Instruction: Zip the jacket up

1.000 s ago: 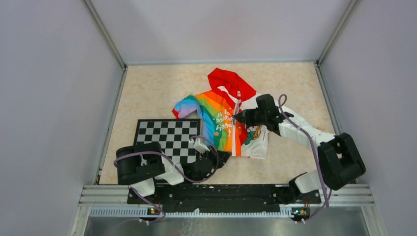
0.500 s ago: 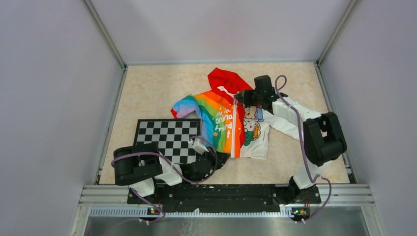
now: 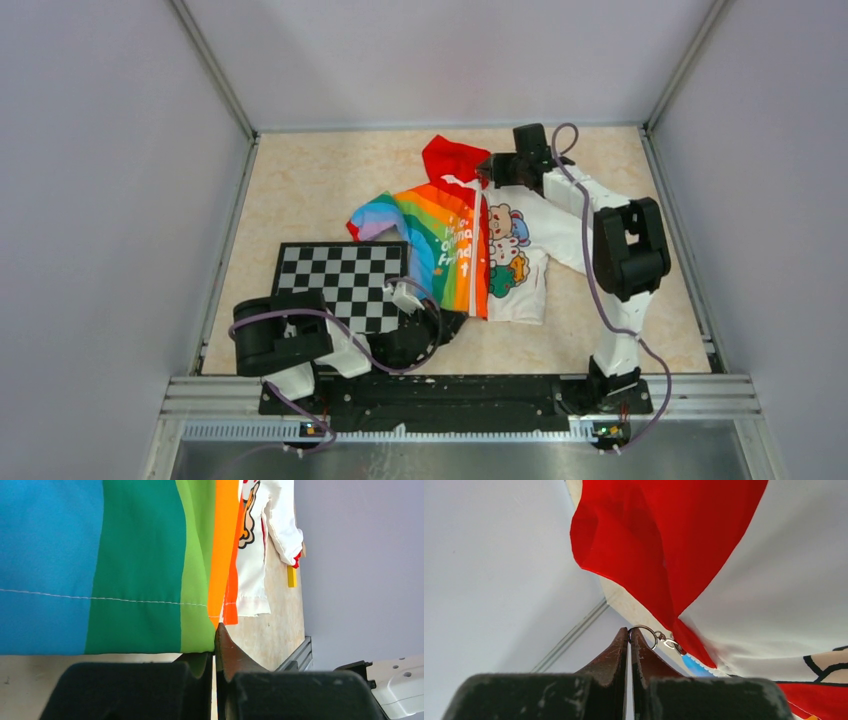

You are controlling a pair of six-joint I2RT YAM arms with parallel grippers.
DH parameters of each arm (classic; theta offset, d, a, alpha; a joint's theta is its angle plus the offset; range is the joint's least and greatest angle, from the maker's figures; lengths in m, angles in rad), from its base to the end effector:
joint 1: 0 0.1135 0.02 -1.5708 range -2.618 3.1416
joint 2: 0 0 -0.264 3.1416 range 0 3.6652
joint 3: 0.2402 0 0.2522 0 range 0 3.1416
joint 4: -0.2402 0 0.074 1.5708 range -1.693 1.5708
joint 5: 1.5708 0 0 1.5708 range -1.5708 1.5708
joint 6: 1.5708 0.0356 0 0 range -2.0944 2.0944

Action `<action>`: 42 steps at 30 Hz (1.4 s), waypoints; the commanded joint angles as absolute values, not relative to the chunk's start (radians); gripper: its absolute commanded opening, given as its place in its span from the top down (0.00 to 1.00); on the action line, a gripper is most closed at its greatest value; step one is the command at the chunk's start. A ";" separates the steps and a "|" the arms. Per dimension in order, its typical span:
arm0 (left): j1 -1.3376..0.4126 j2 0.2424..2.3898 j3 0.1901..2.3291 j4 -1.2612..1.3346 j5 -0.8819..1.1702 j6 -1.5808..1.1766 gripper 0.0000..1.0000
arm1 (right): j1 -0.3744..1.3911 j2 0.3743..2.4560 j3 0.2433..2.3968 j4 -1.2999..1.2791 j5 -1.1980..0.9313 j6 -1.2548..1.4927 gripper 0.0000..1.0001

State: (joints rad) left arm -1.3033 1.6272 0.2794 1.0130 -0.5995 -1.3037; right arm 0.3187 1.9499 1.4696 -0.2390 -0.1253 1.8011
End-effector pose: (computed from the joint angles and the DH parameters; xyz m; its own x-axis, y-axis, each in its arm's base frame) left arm 0.0842 -0.2312 0.1175 -0.6551 -0.6226 -0.4281 0.0892 0.4989 -0.8621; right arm 0.4211 0.1436 0.2268 -0.2468 0.9358 0.2519 0.7005 -0.0074 0.7136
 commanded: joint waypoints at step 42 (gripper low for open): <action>-1.262 1.128 0.706 0.263 -0.162 -0.753 0.01 | 0.434 0.668 1.313 -0.877 0.022 0.348 0.06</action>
State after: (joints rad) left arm -1.2648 1.1995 0.5426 0.4076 -0.1596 -0.9287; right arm 0.4355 0.7769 1.1828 -0.7700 -0.0383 0.3843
